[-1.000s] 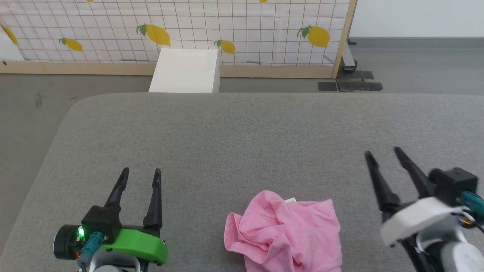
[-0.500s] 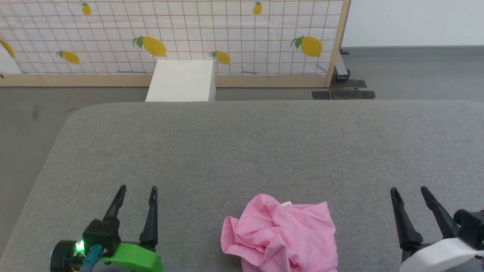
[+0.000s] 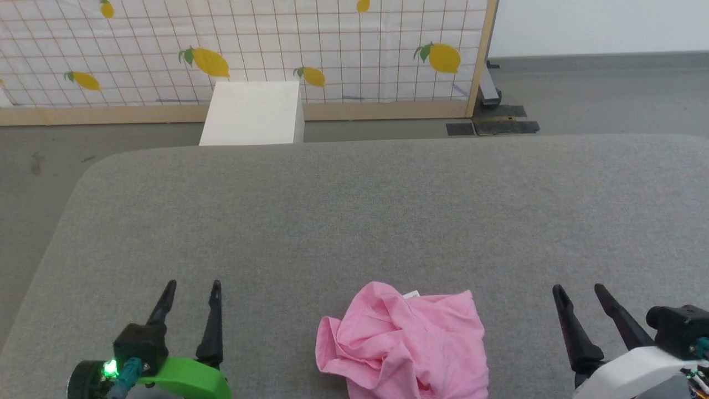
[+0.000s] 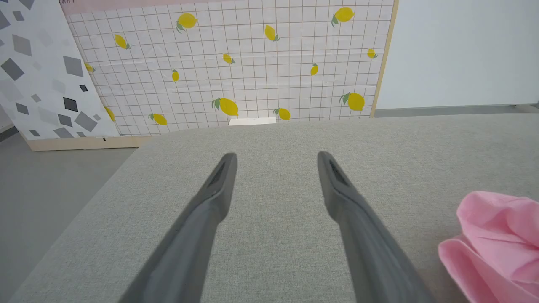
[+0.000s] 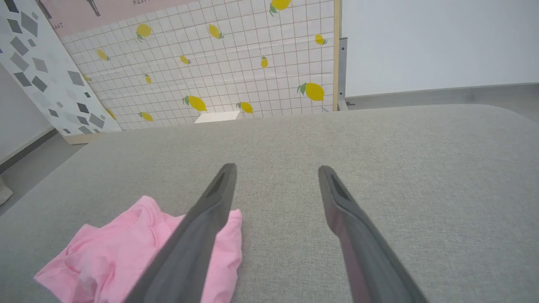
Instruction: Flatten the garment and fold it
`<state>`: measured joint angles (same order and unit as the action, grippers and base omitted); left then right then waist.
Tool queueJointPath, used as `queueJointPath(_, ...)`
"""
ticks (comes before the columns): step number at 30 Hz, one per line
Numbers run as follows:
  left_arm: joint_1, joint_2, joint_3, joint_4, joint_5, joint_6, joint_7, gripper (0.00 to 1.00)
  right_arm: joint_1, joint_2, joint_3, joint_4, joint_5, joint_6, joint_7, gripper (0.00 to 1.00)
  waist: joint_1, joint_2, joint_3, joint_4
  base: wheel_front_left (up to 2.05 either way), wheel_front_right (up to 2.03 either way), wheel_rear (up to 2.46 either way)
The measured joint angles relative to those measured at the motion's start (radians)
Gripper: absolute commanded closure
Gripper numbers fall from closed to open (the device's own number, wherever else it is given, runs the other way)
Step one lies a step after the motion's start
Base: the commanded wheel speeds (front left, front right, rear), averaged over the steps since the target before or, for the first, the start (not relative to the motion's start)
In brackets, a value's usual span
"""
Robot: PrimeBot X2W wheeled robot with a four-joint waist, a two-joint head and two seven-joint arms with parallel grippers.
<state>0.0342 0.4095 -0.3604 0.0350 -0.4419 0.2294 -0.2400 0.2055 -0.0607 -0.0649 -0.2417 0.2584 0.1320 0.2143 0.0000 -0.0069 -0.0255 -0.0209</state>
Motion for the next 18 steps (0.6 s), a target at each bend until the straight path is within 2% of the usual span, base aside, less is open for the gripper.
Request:
queueJointPath(3, 0.0, -0.002, 0.015, 0.0, -0.017, 0.001, -0.001, 0.0, -0.021, -0.007, -0.04, 0.041, 0.076, 0.0, 0.074, 0.0, 0.0, 0.0, 0.012, -0.012, 0.0, 0.0, 0.0)
queueJointPath(11, -0.005, -0.018, 0.021, -0.001, -0.017, 0.001, -0.009, 0.0, -0.08, -0.111, -0.188, 0.206, 0.284, 0.0, 0.368, 0.0, 0.0, 0.0, 0.041, -0.017, 0.0, 0.0, 0.0)
queueJointPath(16, -0.017, -0.03, 0.02, -0.005, -0.015, 0.001, -0.01, 0.0, -0.117, -0.1, -0.228, 0.342, 0.424, 0.0, 0.62, 0.0, 0.0, 0.0, 0.061, -0.003, 0.0, 0.0, 0.0)
queueJointPath(18, -0.027, -0.034, 0.018, -0.006, -0.014, 0.0, -0.012, 0.0, -0.136, -0.081, -0.224, 0.385, 0.45, 0.0, 0.681, 0.0, 0.0, 0.0, 0.068, 0.005, 0.0, 0.0, 0.0)
